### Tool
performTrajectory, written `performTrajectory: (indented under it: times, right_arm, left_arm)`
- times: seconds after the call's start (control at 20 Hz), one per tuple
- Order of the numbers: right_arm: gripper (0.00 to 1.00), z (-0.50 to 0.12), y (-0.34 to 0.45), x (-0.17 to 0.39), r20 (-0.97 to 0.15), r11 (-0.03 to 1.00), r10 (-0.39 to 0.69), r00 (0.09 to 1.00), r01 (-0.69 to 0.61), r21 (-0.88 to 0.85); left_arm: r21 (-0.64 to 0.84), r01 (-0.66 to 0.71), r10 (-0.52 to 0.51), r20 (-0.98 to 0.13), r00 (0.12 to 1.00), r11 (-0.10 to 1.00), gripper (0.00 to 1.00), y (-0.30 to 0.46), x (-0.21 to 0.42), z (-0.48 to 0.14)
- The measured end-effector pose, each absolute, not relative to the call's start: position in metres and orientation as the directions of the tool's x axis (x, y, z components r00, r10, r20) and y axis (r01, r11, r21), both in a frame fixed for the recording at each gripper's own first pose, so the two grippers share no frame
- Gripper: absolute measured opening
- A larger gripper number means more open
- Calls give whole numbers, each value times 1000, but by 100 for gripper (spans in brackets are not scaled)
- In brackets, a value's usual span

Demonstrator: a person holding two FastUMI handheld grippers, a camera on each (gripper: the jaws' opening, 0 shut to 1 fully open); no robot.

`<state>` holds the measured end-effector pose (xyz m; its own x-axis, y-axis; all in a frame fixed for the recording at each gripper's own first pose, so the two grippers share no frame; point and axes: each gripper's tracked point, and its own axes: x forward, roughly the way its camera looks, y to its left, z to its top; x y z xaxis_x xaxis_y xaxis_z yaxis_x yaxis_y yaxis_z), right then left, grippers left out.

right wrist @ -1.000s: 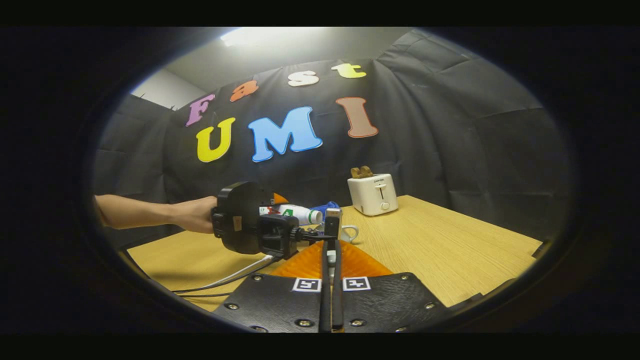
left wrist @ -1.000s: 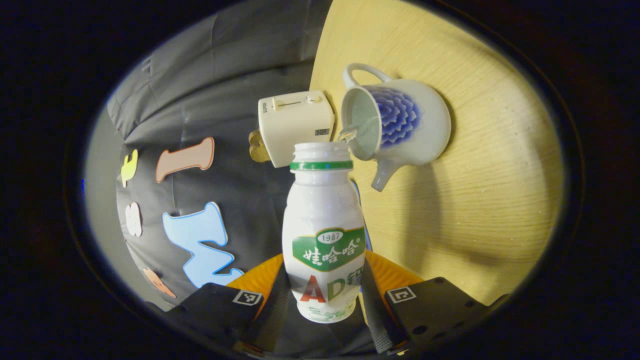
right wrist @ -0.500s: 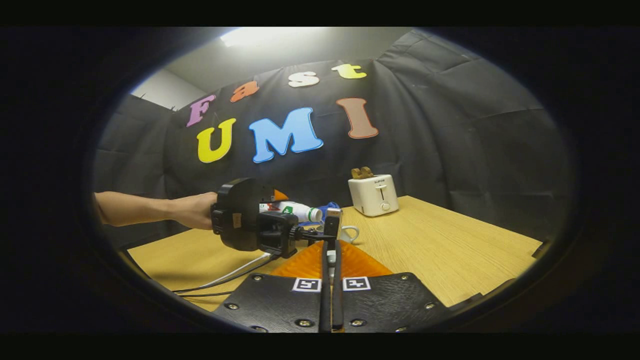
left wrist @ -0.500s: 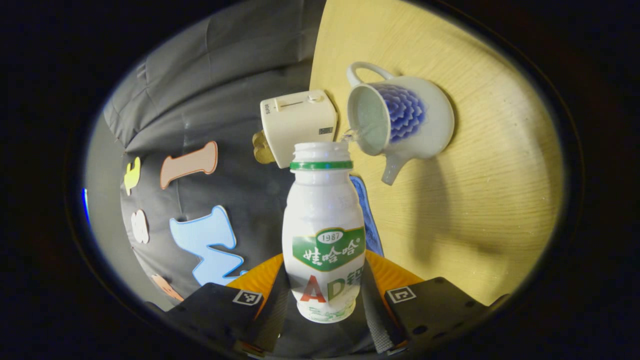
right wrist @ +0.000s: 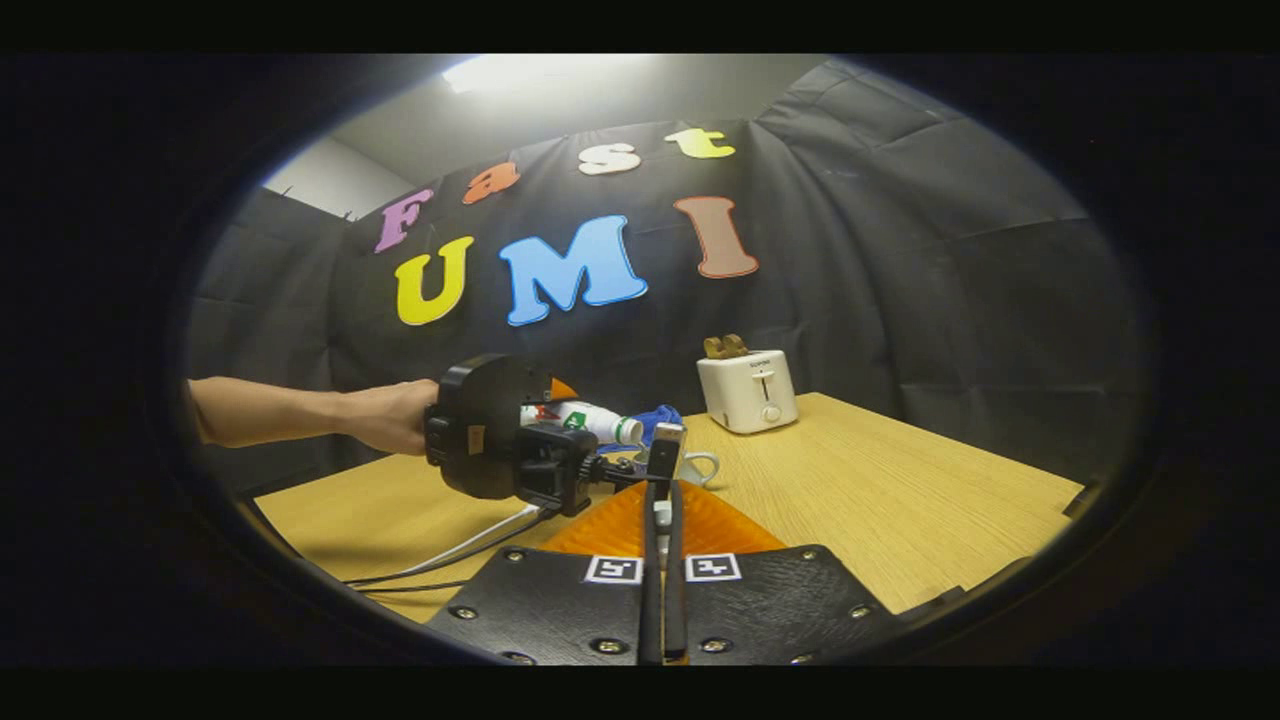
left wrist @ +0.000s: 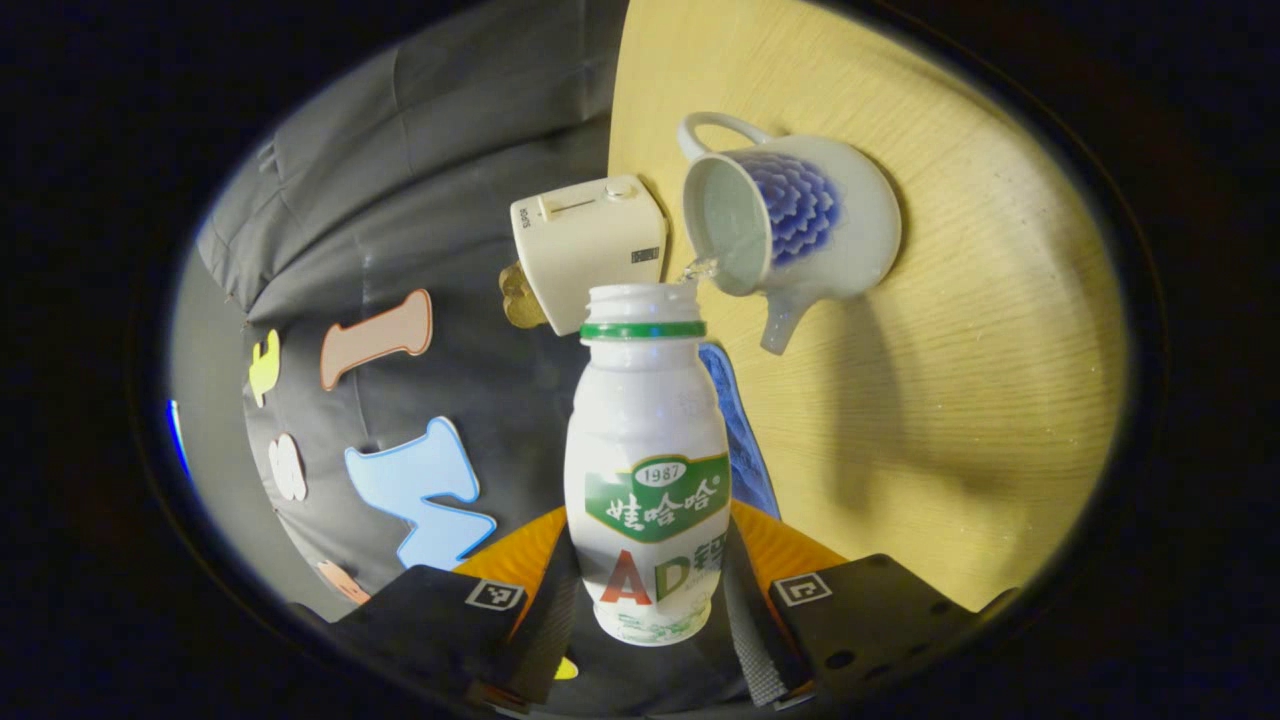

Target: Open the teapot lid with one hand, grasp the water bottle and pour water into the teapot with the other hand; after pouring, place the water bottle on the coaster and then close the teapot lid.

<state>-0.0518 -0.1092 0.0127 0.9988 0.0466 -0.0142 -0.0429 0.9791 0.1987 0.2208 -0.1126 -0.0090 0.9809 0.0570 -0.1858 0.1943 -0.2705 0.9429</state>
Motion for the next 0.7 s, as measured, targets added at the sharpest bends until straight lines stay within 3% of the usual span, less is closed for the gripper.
performTrajectory:
  times: [0.2, 0.7]
  right_arm:
    - [1, 14, -109, -52, -14, 980, 48, 999, -44, 196]
    - [0, 10, -108, -50, -29, 976, 61, 998, -53, 212]
  left_arm:
    - [935, 174, 51, -167, 985, -308, 76, -115, 219, -6]
    - [914, 154, 35, -152, 988, -376, 76, -121, 217, -3]
